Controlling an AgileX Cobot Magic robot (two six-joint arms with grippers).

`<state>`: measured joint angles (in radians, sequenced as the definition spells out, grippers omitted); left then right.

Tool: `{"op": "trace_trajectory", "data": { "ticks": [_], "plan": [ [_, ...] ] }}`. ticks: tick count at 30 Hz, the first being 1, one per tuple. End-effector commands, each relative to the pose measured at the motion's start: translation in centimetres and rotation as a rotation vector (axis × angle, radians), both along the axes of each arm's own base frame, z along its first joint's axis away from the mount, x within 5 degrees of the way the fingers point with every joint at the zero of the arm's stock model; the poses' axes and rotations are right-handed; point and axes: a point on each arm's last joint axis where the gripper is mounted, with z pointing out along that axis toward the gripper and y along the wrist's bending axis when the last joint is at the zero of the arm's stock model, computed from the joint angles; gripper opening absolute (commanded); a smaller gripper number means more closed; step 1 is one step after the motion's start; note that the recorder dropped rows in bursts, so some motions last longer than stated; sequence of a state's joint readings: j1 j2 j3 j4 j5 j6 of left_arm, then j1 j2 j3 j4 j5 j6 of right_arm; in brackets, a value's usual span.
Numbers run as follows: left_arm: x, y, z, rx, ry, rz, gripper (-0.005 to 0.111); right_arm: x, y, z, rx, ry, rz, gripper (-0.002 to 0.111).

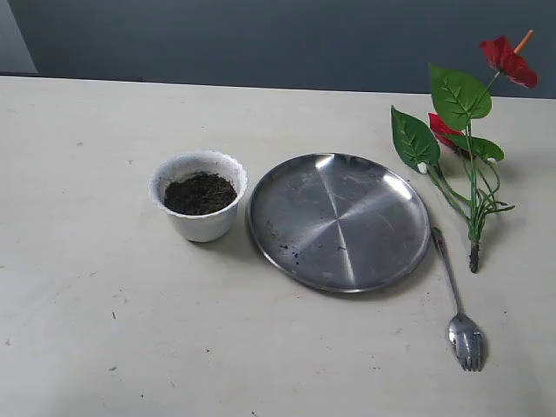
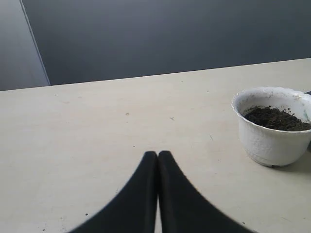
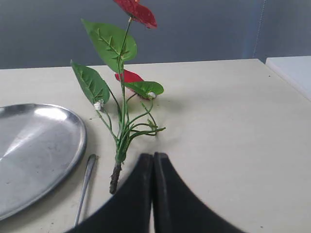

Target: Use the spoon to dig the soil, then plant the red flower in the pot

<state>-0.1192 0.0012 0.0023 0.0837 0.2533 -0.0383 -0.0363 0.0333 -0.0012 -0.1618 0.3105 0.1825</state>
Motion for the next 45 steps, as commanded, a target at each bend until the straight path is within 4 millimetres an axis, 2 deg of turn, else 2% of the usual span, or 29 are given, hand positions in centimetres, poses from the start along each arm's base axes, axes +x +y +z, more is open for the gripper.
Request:
{"op": "trace_trajectory", "data": {
  "ticks": [1, 6, 9, 14, 16, 23, 28, 30, 36, 38, 41, 43, 44, 45],
  "plan": [
    [0.0, 0.0, 0.2, -0.006, -0.017, -0.006, 0.001, 0.0, 0.0, 0.1, 0.001, -0.012, -0.003, -0.001],
    [0.0, 0.0, 0.2, -0.006, -0.017, -0.006, 0.001, 0.0, 0.0, 0.1, 0.0, -0.014, -0.003, -0.001],
    [0.0, 0.0, 0.2, -0.006, -0.017, -0.006, 0.001, 0.1, 0.1, 0.7, 0.031, -0.084, 0.008, -0.001],
    [0.0, 0.0, 0.2, -0.006, -0.017, -0.006, 0.001, 0.2, 0.4, 2.9, 0.37, -0.349, 0.009, -0.001],
    [0.0, 0.0, 0.2, -0.006, -0.017, -0.006, 0.001, 0.1, 0.2, 3.6, 0.448, -0.436, -0.002, -0.001],
    [0.0, 0.0, 0.2, -0.006, -0.017, -0.006, 0.001, -0.3, -0.4, 5.2, 0.503, -0.625, -0.023, -0.001],
    [0.0, 0.0, 0.2, -0.006, -0.017, -0.006, 0.001, -1.0, -0.8, 6.5, 0.694, -0.813, -0.007, -0.001],
    [0.0, 0.0, 0.2, -0.006, -0.017, -0.006, 0.001, -1.0, -0.8, 6.6, 0.708, -0.821, -0.002, -0.001],
    [0.0, 0.0, 0.2, -0.006, -0.017, -0.006, 0.001, -0.4, -0.4, 5.4, 0.717, -0.667, -0.009, -0.001],
    [0.0, 0.0, 0.2, -0.006, -0.017, -0.006, 0.001, -0.4, -0.4, 5.4, 0.773, -0.662, -0.007, -0.001],
    [0.0, 0.0, 0.2, -0.006, -0.017, -0.006, 0.001, -0.5, -0.5, 5.7, 0.846, -0.711, 0.005, -0.001],
    [0.0, 0.0, 0.2, -0.006, -0.017, -0.006, 0.001, -0.9, -0.8, 6.4, 0.836, -0.804, 0.017, -0.001],
    [0.0, 0.0, 0.2, -0.006, -0.017, -0.006, 0.001, -1.1, -0.8, 6.8, 0.821, -0.848, 0.025, -0.001],
    [0.0, 0.0, 0.2, -0.006, -0.017, -0.006, 0.001, -1.3, -0.8, 7.2, 0.72, -0.898, 0.028, -0.001]
  ]
}}
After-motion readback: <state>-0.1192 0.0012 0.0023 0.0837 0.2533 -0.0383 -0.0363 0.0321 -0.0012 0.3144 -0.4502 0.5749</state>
